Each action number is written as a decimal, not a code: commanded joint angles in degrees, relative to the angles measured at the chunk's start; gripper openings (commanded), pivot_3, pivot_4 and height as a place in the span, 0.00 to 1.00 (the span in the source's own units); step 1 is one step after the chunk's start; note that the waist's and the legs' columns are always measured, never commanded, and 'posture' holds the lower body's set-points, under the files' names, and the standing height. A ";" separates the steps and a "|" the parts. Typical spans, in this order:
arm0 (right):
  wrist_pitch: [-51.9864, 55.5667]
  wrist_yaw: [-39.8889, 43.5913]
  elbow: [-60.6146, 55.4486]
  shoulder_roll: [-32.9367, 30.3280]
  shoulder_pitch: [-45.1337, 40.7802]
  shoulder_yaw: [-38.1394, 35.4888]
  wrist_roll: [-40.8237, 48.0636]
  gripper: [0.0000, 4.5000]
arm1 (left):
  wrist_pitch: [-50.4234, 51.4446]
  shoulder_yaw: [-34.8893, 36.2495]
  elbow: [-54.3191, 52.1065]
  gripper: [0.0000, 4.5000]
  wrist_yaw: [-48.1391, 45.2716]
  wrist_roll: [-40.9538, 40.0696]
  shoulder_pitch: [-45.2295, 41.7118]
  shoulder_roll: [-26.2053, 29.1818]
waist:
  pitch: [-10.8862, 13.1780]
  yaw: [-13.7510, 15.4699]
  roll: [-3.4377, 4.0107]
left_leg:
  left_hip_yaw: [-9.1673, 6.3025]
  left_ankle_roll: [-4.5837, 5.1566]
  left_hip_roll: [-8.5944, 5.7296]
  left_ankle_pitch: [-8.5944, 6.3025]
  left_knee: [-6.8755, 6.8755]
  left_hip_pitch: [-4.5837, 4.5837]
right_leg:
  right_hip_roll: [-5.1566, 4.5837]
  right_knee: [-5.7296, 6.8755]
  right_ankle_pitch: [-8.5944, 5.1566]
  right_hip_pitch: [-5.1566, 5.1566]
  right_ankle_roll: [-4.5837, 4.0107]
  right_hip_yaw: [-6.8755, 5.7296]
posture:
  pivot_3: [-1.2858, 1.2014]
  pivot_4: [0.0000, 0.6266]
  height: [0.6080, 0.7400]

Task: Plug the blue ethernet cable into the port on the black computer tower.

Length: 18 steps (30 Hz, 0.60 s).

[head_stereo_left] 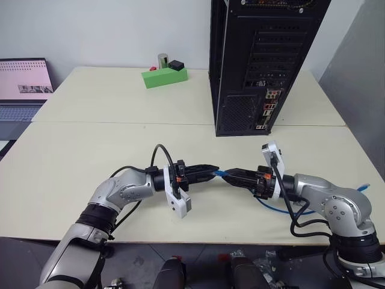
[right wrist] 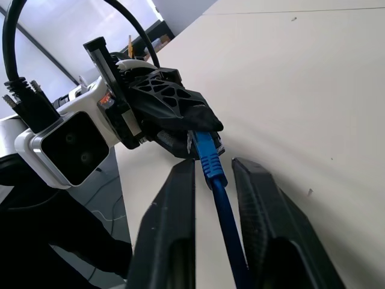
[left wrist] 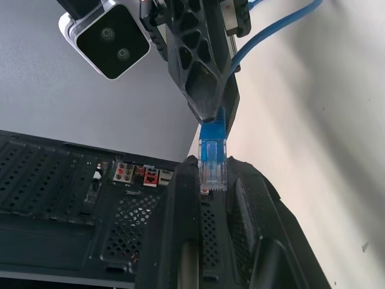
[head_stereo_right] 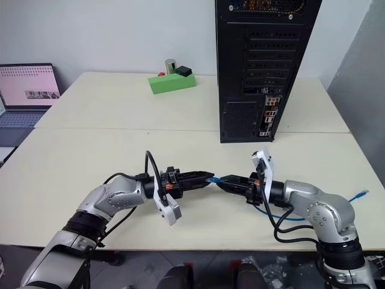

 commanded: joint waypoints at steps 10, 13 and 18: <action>0.06 -0.18 -0.10 0.28 -1.17 -0.95 1.47 0.00 | 1.19 -0.87 -1.55 0.06 0.25 -0.91 -0.19 -0.14 | 0.00 0.00 0.00 | 0.00 0.00 0.00 0.00 0.00 0.00 | 0.00 0.00 0.00 0.00 0.00 0.00 | 0.52 0.24 1.00; 0.19 0.07 0.14 -0.04 -1.27 -0.99 1.50 0.00 | 2.01 -1.71 -0.83 0.24 -1.20 -3.58 0.09 0.40 | 0.00 0.00 0.00 | 0.00 0.00 0.00 0.00 0.00 0.00 | 0.00 0.00 0.00 0.00 0.00 0.00 | 0.52 0.24 1.00; -0.12 0.66 0.27 -1.23 -1.07 -1.30 1.02 0.00 | 3.27 -2.71 0.69 0.45 -3.52 -6.85 0.24 1.53 | 0.00 -0.01 0.00 | 0.00 0.00 0.00 0.00 0.00 0.00 | 0.00 0.00 0.00 0.00 0.00 0.00 | 0.52 0.24 1.00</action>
